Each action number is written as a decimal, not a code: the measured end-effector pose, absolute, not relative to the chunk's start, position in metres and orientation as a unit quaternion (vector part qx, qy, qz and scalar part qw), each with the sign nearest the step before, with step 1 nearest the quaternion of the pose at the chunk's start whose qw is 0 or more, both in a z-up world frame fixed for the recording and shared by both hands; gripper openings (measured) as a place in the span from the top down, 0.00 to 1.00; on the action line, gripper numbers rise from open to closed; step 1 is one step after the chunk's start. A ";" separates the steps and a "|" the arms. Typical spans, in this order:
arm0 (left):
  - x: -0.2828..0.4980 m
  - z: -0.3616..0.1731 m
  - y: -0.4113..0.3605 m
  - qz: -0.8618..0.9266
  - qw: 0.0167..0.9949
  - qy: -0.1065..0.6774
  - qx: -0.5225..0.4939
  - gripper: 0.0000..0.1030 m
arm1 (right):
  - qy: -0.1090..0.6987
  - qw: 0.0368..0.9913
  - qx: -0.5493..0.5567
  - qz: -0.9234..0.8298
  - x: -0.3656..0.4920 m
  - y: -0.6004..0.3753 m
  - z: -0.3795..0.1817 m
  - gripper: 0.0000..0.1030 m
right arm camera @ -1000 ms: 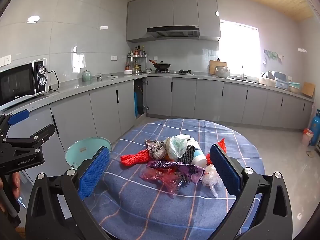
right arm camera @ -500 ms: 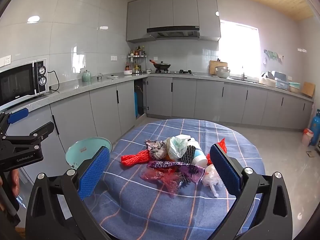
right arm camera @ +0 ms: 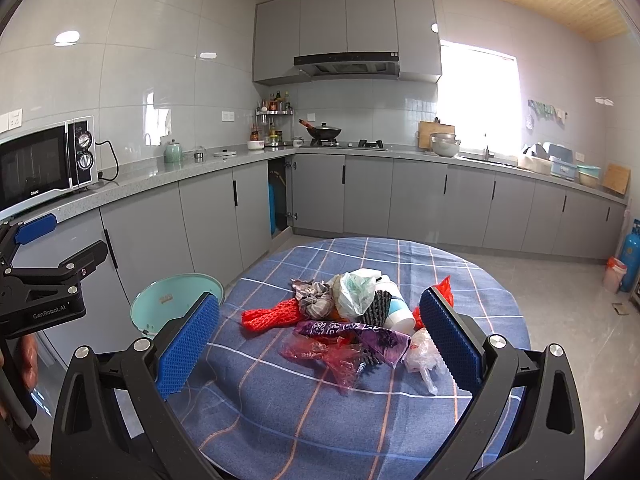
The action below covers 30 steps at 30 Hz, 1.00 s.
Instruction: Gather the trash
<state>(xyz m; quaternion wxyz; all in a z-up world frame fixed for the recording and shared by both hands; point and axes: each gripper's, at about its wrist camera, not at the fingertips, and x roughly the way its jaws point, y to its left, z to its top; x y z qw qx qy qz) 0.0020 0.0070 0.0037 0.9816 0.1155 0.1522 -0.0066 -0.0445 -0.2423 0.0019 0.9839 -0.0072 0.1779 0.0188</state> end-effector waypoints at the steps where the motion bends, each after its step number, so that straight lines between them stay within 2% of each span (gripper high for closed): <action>1: 0.002 0.004 0.007 -0.006 0.982 0.151 0.115 0.05 | 0.178 0.984 -0.008 0.019 -0.045 -0.242 0.002 0.04; 30: 0.002 0.004 0.008 -0.005 0.982 0.150 0.114 0.05 | 0.176 0.984 -0.007 0.019 -0.046 -0.237 0.004 0.04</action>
